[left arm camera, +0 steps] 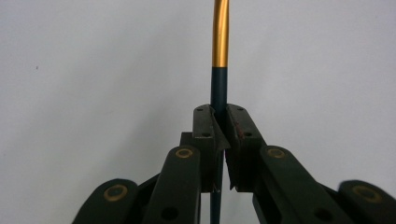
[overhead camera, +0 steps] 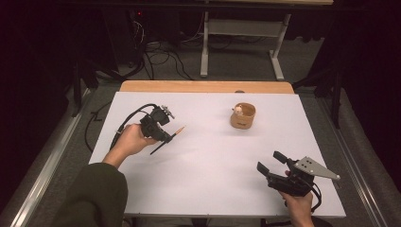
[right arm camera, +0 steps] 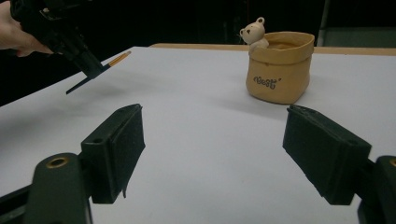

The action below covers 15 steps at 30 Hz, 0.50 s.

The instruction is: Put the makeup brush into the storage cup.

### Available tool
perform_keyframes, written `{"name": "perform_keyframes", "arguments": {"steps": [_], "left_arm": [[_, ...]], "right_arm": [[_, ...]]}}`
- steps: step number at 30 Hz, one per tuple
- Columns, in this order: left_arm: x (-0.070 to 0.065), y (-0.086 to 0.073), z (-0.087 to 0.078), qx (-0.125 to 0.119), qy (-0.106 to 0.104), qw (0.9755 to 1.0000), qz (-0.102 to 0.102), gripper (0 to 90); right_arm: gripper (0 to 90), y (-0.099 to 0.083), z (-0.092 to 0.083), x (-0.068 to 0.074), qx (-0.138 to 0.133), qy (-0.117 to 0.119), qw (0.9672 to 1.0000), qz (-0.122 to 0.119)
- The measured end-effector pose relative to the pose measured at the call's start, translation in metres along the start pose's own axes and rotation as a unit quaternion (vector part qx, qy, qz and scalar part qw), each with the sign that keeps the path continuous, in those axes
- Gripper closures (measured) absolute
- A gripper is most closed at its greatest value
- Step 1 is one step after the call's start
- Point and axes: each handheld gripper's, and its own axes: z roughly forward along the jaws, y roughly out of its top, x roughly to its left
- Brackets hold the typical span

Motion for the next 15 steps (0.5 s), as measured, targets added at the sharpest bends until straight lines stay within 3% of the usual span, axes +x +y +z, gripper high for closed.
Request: {"name": "perform_keyframes", "arguments": {"steps": [15], "left_arm": [[-0.008,-0.007,-0.012,-0.047,-0.008,0.9989,-0.004,83.3]], "right_arm": [[22.4,0.000,0.000,-0.001,0.002,0.002,1.0000,0.001]]}}
